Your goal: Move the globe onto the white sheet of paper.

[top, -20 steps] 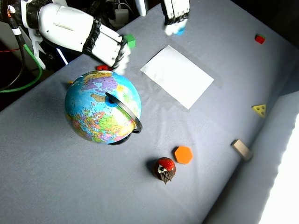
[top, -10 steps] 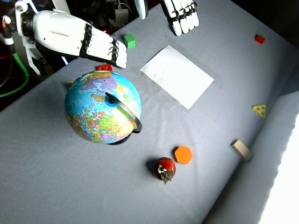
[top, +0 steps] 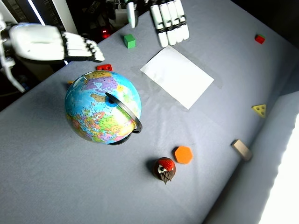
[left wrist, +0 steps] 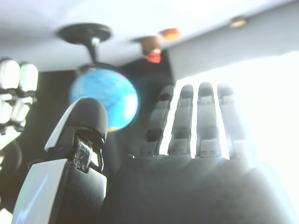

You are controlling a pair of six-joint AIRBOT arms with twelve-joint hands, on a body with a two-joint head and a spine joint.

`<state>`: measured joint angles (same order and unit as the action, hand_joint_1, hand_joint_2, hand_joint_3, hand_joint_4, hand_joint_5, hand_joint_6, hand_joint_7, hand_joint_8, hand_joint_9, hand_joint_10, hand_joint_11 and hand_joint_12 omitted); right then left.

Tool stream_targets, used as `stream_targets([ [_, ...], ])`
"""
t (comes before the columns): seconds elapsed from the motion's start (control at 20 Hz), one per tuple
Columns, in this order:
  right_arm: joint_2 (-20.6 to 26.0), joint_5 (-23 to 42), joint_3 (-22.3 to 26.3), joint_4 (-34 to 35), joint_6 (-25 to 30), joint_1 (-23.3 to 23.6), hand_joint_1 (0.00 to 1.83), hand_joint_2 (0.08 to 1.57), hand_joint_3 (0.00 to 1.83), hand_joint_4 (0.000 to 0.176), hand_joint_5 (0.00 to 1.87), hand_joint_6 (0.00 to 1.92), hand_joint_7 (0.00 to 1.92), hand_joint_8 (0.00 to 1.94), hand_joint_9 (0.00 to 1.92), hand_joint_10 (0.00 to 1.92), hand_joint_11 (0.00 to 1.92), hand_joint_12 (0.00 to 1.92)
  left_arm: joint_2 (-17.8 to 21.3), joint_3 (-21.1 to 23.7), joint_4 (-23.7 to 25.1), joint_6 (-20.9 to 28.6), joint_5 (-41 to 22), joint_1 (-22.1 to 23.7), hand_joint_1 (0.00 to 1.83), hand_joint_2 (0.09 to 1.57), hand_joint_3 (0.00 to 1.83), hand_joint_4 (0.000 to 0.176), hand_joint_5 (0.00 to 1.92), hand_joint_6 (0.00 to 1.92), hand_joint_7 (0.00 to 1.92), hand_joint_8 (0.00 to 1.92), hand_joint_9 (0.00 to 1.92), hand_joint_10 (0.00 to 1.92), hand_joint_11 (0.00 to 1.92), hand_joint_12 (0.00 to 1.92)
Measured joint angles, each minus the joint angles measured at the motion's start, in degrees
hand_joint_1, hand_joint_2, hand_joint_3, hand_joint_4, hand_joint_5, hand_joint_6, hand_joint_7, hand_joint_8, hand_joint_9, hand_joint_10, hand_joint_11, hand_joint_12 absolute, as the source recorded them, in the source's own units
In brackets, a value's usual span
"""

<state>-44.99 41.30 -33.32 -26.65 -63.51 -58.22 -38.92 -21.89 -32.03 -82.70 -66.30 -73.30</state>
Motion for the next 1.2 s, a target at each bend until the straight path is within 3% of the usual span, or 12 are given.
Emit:
stream_targets([
  [0.2,2.93,5.11,-6.16,-8.59,11.28,-1.03,0.0,1.3,0.0,0.0,0.2,0.01,0.18,0.0,0.14,0.01,0.0,0.32,-2.27,-2.54,-0.26,1.99,-3.23,-3.89,0.0,1.37,0.01,0.0,0.0,0.0,0.0,0.0,0.0,0.0,0.0,0.0],
  [0.6,1.46,16.24,-19.65,-15.15,18.67,-4.22,0.0,1.3,0.0,0.0,0.2,0.01,0.18,0.0,0.14,0.01,0.0,0.31,-6.91,-7.3,0.39,6.29,-4.68,-7.72,0.0,1.37,0.01,0.0,0.0,0.0,0.0,0.0,0.0,0.0,0.0,0.0],
  [0.85,-1.73,17.27,-29.09,-16.46,23.45,-2.4,0.0,1.29,0.0,0.0,0.19,0.0,0.19,0.0,0.13,0.0,0.0,0.37,-10.12,-10.47,2.95,6.69,-5.38,-7.96,0.0,1.37,0.01,0.0,0.0,0.0,0.0,0.0,0.0,0.0,0.0,0.0],
  [1.2,-4.72,13.16,-37.11,-19.5,27.98,1.66,0.0,1.29,0.0,0.0,0.18,0.0,0.19,0.0,0.13,0.0,0.0,0.36,-13.51,-14.84,5.73,9.2,-5.14,-6.99,0.0,1.37,0.01,0.0,0.0,0.0,0.0,0.0,0.0,0.0,0.0,0.0],
])
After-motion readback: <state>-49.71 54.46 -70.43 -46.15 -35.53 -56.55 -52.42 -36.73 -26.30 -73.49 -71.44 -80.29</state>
